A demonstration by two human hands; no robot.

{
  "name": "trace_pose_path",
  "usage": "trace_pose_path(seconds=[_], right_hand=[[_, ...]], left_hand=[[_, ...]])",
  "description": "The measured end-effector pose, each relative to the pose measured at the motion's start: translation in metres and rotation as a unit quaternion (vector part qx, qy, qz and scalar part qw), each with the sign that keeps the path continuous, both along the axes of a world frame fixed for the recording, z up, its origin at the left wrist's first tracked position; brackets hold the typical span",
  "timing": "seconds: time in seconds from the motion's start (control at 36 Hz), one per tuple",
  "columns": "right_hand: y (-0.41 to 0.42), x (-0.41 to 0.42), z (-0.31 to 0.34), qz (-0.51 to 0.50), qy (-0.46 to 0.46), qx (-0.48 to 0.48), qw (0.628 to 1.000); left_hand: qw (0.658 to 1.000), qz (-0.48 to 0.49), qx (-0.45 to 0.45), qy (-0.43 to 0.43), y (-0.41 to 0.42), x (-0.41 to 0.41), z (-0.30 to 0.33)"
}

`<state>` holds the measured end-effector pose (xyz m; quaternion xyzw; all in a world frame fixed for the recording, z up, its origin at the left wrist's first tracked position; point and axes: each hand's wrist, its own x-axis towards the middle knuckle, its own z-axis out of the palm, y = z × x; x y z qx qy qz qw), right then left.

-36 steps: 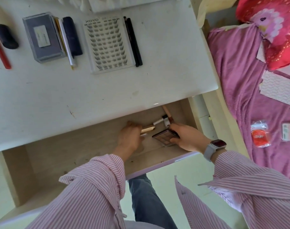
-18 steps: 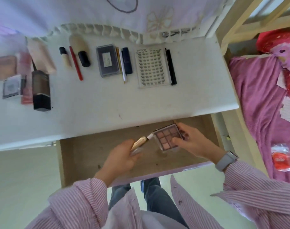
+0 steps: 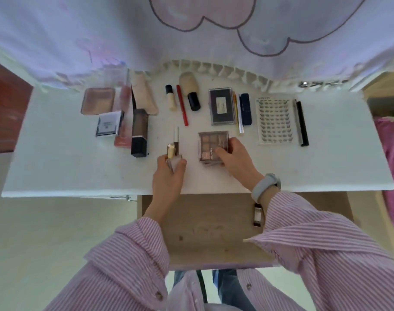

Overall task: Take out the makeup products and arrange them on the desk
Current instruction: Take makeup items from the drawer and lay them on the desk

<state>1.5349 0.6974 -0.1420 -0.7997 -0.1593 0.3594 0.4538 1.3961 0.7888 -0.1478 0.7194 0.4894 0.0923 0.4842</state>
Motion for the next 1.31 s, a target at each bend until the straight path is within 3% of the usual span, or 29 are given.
trace_pose_path(seconds=[0.28, 0.61, 0.72, 0.89, 1.11, 1.31], right_hand=[[0.031, -0.009, 0.005, -0.029, -0.034, 0.007, 0.999], [0.011, 0.005, -0.006, -0.203, -0.021, -0.018, 0.979], [0.016, -0.003, -0.005, -0.175, -0.033, -0.026, 0.984], [0.011, -0.014, -0.01, -0.089, -0.16, -0.121, 0.976], [0.001, -0.026, -0.013, -0.041, -0.244, -0.145, 0.958], [-0.007, -0.036, -0.012, 0.003, -0.264, -0.146, 0.953]], left_hand=[[0.999, -0.001, 0.041, 0.024, 0.044, 0.027, -0.013], [0.999, 0.037, -0.018, 0.002, 0.058, 0.027, -0.007], [1.0, 0.018, 0.022, -0.001, 0.059, 0.03, -0.009], [0.993, -0.039, 0.097, 0.048, 0.055, 0.031, -0.007], [0.982, -0.099, 0.151, 0.058, 0.045, 0.021, -0.01], [0.961, -0.178, 0.198, 0.081, 0.034, 0.008, -0.016]])
